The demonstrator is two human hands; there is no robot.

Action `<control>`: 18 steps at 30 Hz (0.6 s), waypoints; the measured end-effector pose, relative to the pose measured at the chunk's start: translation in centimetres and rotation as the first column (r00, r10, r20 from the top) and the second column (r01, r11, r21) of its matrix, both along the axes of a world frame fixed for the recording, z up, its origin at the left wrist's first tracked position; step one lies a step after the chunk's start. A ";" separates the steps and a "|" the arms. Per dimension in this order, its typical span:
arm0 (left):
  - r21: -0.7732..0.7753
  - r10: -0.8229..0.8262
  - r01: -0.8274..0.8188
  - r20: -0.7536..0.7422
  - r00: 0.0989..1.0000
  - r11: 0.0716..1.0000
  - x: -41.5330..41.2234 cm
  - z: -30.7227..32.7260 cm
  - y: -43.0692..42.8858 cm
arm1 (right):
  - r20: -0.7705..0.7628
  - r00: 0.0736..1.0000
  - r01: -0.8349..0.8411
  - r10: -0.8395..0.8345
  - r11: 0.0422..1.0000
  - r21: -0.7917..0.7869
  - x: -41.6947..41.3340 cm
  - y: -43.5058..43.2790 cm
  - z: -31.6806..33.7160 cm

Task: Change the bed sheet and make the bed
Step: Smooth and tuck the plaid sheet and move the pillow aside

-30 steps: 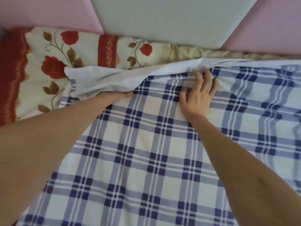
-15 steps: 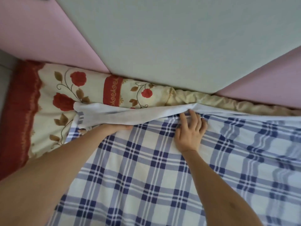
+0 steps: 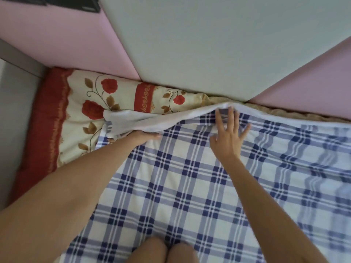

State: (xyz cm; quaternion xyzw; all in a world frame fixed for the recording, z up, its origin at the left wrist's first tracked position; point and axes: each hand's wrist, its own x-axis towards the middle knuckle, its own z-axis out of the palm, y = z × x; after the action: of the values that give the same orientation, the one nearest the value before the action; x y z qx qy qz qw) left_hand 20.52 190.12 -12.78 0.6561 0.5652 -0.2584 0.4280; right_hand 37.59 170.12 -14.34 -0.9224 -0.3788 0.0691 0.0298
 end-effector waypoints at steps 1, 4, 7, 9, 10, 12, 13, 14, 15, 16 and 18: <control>0.023 -0.022 0.021 0.051 0.998 1.000 -0.2 1.2 -0.3 | -0.004 0.999 -0.036 0.036 0.998 -0.045 1.1 0.3 1.2; 0.287 -0.241 0.175 0.215 0.946 0.942 -1.1 3.7 0.8 | -0.010 0.995 -0.097 0.096 0.984 -0.153 4.0 1.2 3.5; 0.497 -0.217 0.005 0.369 0.904 0.867 -0.2 5.1 4.0 | 0.073 0.992 -0.098 0.103 0.993 -0.071 2.6 1.7 4.1; 0.423 -0.051 -0.228 0.554 0.831 0.877 1.3 5.7 6.0 | 0.050 0.998 -0.039 0.033 0.991 0.127 1.1 2.0 4.3; 0.382 0.021 -0.314 0.605 0.796 0.869 1.9 5.5 7.0 | -0.065 0.998 -0.003 0.016 0.982 0.189 0.4 2.5 4.6; 0.359 0.094 -0.372 0.600 0.794 0.856 2.4 4.8 8.2 | -0.334 0.935 0.198 -0.122 0.959 0.202 -0.6 4.0 5.0; 0.374 0.092 -0.350 0.560 0.823 0.859 2.3 4.5 8.3 | -0.486 0.833 0.385 -0.264 0.908 0.166 -0.9 4.7 4.9; 0.400 0.066 -0.310 0.519 0.852 0.862 2.2 4.0 8.0 | -0.671 0.626 0.619 -0.399 0.776 0.116 -0.9 5.5 5.0; 0.421 0.022 -0.252 0.479 0.878 0.871 2.1 3.7 7.4 | -0.842 0.317 0.823 -0.437 0.568 0.015 -0.6 6.2 5.2; 0.433 -0.031 -0.200 0.471 0.881 0.879 2.2 3.3 6.8 | -0.935 0.032 0.916 -0.352 0.384 -0.113 0.0 6.8 5.5; 0.346 -0.003 -0.217 0.537 0.843 0.913 2.7 3.3 5.9 | -0.964 -0.191 0.926 -0.183 0.293 -0.239 1.6 7.6 5.7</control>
State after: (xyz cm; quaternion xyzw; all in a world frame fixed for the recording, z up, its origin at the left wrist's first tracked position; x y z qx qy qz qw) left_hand 23.23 196.00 -9.46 0.7405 0.5026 0.0749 0.4398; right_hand 39.23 177.71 -8.68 -0.6489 0.2506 0.4430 0.5656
